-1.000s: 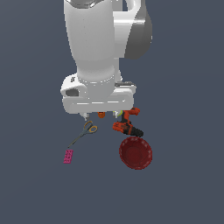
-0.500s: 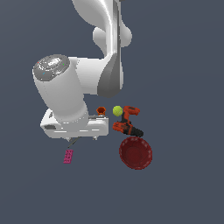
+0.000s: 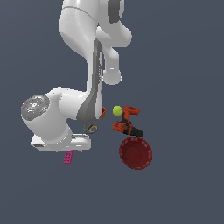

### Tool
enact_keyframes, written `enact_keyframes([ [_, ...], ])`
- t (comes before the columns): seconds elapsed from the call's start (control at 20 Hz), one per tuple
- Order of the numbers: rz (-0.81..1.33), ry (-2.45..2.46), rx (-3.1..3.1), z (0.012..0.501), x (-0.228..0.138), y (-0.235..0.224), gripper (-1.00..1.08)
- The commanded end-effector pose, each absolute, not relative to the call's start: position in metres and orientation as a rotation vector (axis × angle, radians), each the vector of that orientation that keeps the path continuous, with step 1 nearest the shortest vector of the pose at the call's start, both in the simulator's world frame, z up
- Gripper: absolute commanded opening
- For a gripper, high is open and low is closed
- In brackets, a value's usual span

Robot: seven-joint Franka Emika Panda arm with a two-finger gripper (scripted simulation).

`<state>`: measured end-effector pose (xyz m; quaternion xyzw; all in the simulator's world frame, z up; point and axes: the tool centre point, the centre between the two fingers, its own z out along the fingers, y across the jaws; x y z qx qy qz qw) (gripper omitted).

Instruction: Pick up a designated object from a clutter of objects.

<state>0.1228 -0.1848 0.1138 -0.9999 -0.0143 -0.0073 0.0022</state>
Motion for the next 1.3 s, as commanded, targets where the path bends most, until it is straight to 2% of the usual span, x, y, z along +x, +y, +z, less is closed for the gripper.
enact_keyframes([
  [0.0, -0.017, -0.041, -3.138, 0.096, 0.123, -0.198, 1.00],
  [0.4, -0.001, -0.034, -3.141, 0.065, 0.120, -0.221, 1.00],
  [0.8, 0.001, -0.032, -3.141, 0.057, 0.119, -0.222, 1.00],
  [1.25, 0.000, -0.032, -3.141, 0.016, 0.118, -0.222, 1.00],
])
